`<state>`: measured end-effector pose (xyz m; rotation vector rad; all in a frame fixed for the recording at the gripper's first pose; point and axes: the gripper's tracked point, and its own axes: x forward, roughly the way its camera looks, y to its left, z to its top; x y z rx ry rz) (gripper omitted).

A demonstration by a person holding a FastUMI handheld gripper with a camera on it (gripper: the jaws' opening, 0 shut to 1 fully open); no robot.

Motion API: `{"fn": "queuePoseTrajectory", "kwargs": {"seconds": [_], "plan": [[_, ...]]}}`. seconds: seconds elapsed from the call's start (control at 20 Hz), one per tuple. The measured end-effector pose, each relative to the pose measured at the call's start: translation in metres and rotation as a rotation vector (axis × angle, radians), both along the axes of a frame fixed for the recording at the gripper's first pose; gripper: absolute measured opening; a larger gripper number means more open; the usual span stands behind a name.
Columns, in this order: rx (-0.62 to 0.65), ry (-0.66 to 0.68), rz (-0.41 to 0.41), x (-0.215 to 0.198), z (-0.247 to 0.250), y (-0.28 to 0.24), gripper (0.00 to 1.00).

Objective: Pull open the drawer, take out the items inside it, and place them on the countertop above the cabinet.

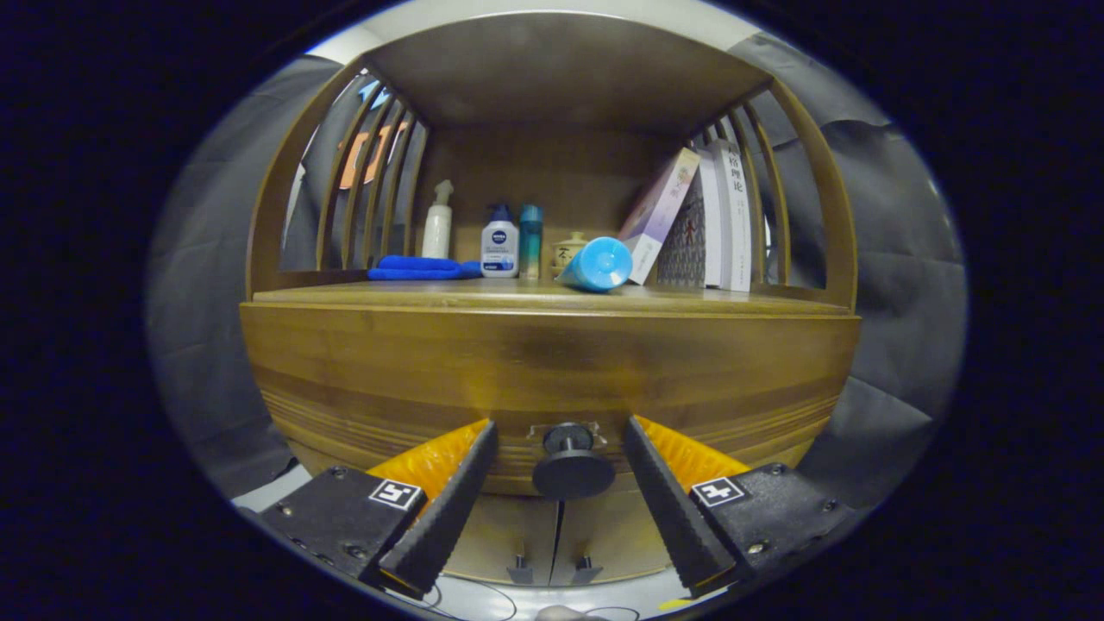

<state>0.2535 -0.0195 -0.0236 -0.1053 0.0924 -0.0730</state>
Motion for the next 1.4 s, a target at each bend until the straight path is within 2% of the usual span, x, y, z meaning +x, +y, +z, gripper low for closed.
{"fn": "queuePoseTrajectory", "kwargs": {"seconds": [0.15, 0.3, 0.55, 0.7, 0.8, 0.95, 1.2, 1.4], "plan": [[-0.021, 0.001, 0.010, 0.001, -0.002, -0.001, 0.99], [0.028, 0.049, 0.040, -0.016, -0.002, 0.005, 0.99], [0.003, -0.003, 0.063, -0.108, 0.028, 0.012, 0.99], [0.092, -0.029, 0.082, -0.173, 0.036, 0.013, 0.99], [0.129, -0.057, 0.072, -0.204, 0.041, 0.006, 0.99], [0.102, -0.101, 0.041, -0.239, 0.046, -0.010, 0.98], [0.050, -0.123, 0.046, -0.268, 0.037, -0.015, 0.98], [0.074, -0.105, 0.075, -0.273, 0.037, -0.003, 0.99]]}}
